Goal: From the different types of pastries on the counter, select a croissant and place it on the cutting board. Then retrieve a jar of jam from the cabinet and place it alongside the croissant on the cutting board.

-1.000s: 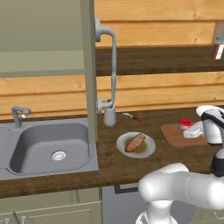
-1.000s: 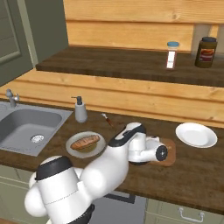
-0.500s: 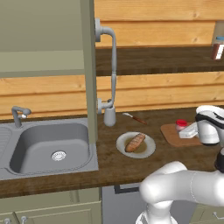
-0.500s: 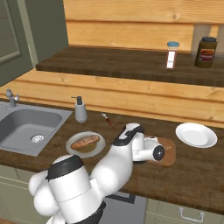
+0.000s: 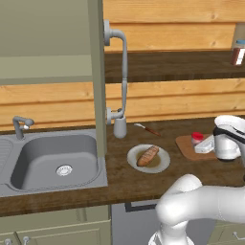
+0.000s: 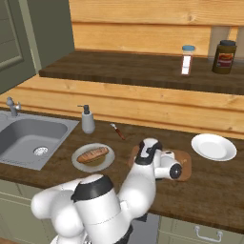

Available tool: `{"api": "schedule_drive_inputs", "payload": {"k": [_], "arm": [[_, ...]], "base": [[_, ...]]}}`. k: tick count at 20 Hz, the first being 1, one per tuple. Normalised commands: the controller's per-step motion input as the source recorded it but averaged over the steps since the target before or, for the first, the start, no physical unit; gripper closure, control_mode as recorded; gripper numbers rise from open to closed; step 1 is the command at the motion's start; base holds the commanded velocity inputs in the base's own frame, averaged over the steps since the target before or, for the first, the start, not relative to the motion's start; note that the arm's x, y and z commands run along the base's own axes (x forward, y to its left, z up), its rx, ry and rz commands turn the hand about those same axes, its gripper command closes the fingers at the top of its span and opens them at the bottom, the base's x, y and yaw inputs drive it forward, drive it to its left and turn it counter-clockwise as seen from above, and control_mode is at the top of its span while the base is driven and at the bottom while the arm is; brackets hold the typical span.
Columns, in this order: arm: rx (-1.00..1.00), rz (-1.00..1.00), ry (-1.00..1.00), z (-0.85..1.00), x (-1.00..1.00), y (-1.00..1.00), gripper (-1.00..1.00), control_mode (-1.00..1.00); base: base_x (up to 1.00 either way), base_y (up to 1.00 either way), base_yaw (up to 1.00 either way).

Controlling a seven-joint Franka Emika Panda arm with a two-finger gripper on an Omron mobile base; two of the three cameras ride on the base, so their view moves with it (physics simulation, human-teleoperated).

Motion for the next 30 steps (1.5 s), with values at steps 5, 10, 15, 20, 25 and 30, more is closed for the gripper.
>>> {"api": "schedule_drive_inputs", "payload": {"k": [5,10,15,20,25,30], "arm": [[0.0,0.0,0.0,-0.01,0.11,-0.1,-1.0,-1.0],[0.0,0.0,-0.01,0.0,0.2,-0.14,-1.0,-1.0],[0.0,0.0,-0.02,-0.04,0.09,-0.12,-1.0,-1.0],[0.08,-0.02,-0.01,0.25,-0.11,-0.25,-1.0,-1.0],[0.09,-0.06,-0.02,0.36,-0.53,-0.28,-1.0,-1.0],[0.02,0.0,-0.17,0.39,-0.92,-0.01,-1.0,-1.0]], "base": [[0.0,0.0,0.0],[0.0,0.0,0.0],[0.0,0.0,0.0],[0.0,0.0,0.0],[0.0,0.0,0.0],[0.0,0.0,0.0]]}}
